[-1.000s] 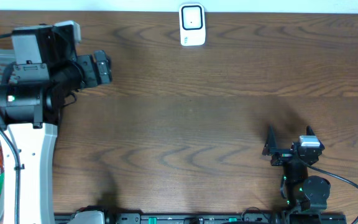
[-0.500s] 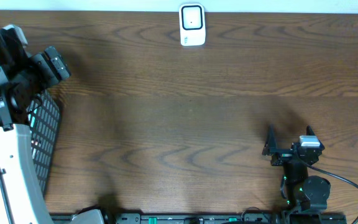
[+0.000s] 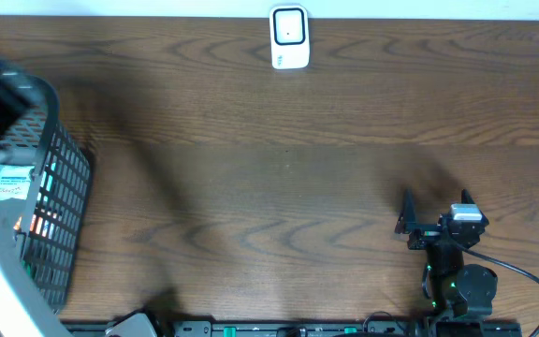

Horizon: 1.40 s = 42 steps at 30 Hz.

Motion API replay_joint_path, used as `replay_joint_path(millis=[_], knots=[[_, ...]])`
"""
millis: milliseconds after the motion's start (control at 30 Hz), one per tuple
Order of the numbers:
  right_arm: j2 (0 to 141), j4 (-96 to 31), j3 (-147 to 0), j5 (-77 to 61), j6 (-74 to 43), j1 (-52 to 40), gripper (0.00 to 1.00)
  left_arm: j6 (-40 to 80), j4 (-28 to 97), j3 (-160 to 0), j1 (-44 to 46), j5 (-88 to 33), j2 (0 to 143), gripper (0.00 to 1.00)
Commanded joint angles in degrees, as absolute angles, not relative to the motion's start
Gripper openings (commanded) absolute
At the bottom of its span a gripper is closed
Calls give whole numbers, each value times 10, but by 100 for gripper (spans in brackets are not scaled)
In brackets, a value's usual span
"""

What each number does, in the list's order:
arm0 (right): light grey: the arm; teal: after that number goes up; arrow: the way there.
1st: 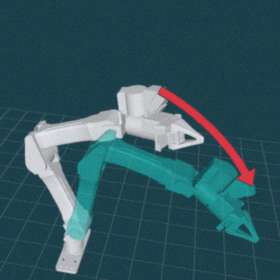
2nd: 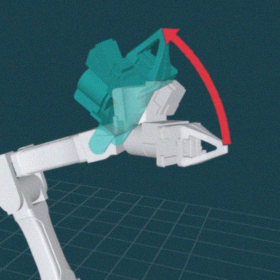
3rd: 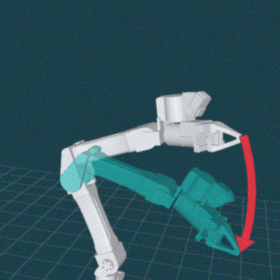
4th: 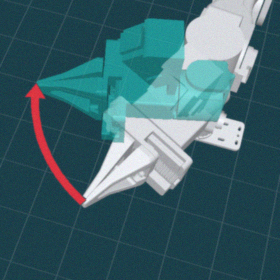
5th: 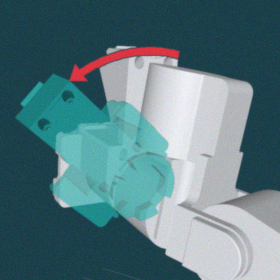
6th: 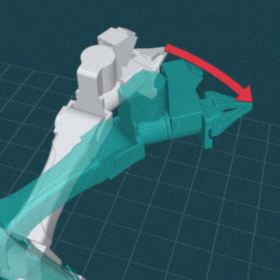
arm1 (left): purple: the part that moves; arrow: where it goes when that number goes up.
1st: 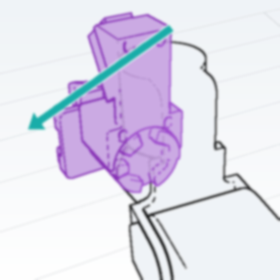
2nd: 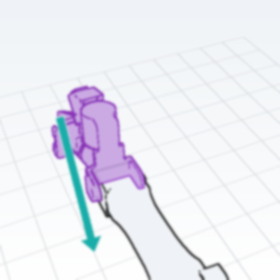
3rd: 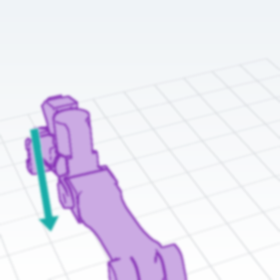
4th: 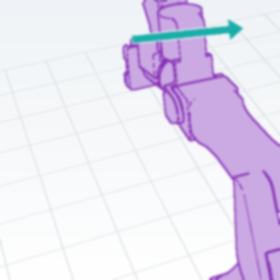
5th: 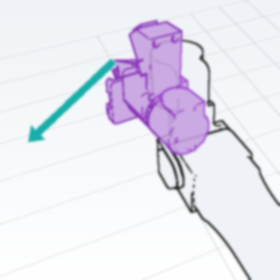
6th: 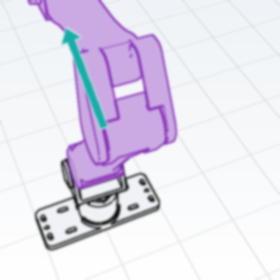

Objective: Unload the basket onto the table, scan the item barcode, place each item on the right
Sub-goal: 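Reach the left gripper down into the basket over the green-lidded jar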

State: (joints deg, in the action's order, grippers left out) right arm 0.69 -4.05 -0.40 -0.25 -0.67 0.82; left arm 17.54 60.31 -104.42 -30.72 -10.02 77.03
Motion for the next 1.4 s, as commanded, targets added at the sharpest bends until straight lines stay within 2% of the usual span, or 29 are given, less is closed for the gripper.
replay_joint_path(millis=[0,133,300,600,867,1367], knots=[[4,-43,-3,-1,-12,9,99,240,635,-1069,-379,-93,763,96],[4,-43,-3,-1,-12,9,99,329,696,-1068,-480,-82,764,96],[4,-43,-3,-1,-12,9,99,417,751,-1067,-536,-24,764,96],[4,-43,-3,-1,-12,9,99,458,755,-986,-539,58,774,96],[4,-43,-3,-1,-12,9,99,457,684,-859,-539,76,801,96],[4,-43,-3,-1,-12,9,99,442,712,-839,-539,115,938,97]])
